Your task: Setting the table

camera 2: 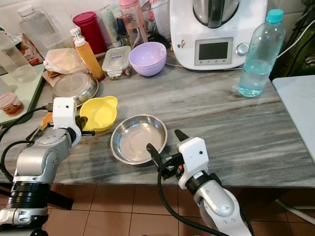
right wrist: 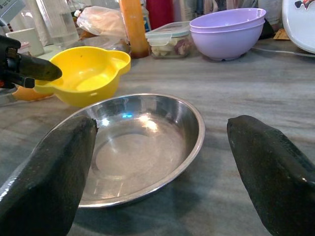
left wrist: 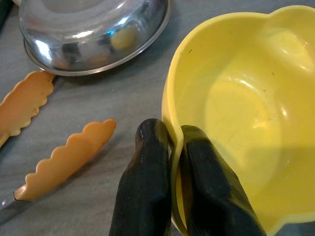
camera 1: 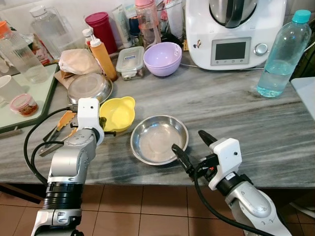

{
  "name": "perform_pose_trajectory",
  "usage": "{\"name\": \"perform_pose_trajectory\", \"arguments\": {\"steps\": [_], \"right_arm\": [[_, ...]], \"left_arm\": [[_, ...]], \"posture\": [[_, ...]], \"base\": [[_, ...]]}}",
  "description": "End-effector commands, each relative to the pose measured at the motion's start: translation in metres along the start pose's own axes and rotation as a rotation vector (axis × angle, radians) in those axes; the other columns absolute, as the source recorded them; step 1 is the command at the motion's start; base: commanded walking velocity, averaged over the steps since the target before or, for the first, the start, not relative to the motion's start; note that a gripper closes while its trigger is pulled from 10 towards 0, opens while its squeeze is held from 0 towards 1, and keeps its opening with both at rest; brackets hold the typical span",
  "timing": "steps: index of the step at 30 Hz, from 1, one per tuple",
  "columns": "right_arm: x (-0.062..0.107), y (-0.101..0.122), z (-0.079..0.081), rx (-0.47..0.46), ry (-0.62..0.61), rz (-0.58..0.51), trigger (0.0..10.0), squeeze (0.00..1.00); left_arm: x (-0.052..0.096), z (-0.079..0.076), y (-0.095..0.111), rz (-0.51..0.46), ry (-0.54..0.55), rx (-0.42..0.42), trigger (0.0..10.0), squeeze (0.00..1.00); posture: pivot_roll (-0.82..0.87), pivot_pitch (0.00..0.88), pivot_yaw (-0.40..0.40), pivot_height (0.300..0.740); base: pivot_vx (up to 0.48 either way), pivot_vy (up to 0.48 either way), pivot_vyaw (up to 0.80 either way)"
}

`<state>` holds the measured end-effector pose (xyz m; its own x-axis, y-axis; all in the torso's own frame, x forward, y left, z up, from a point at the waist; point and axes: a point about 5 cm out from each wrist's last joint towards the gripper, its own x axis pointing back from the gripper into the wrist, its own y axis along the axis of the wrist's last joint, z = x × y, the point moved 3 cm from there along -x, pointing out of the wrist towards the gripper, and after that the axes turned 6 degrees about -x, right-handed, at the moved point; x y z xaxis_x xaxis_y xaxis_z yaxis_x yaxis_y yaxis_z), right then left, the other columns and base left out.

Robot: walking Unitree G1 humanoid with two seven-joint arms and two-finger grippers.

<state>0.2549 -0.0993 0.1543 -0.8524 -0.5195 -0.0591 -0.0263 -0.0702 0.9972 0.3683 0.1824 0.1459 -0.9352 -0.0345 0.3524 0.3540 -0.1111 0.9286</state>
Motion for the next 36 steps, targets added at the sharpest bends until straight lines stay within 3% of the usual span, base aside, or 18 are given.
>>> {"name": "perform_pose_trajectory", "arguments": {"steps": [1, 14, 25, 26, 36], "right_arm": [[-0.001, 0.005, 0.008, -0.01, 0.032, -0.018, 10.0, 0.0], [-0.001, 0.004, 0.008, -0.015, 0.029, -0.014, 10.0, 0.0], [-0.003, 0.003, 0.008, -0.017, 0.029, -0.013, 10.0, 0.0], [-0.003, 0.003, 0.007, -0.017, 0.029, -0.013, 10.0, 0.0], [-0.004, 0.002, 0.006, -0.016, 0.032, -0.012, 10.0, 0.0]], "left_arm": [[0.0, 0.004, -0.018, 0.087, -0.007, -0.001, 10.0, 0.64], [0.007, -0.009, -0.017, 0.137, -0.128, -0.001, 10.0, 0.63], [0.01, 0.001, -0.009, 0.122, -0.107, -0.062, 10.0, 0.64], [0.01, 0.003, -0.007, 0.116, -0.101, -0.065, 10.0, 1.0], [0.011, 0.011, 0.007, 0.079, -0.091, -0.113, 10.0, 1.0]], "posture": [[-0.23, 0.167, 0.213, 0.74], [-0.23, 0.168, 0.214, 0.74], [-0.23, 0.164, 0.215, 0.74], [-0.23, 0.157, 0.21, 0.74], [-0.23, 0.151, 0.207, 0.74]], "base": [[0.0, 0.0, 0.0], [0.0, 0.0, 0.0], [0.0, 0.0, 0.0], [0.0, 0.0, 0.0], [0.0, 0.0, 0.0]]}}
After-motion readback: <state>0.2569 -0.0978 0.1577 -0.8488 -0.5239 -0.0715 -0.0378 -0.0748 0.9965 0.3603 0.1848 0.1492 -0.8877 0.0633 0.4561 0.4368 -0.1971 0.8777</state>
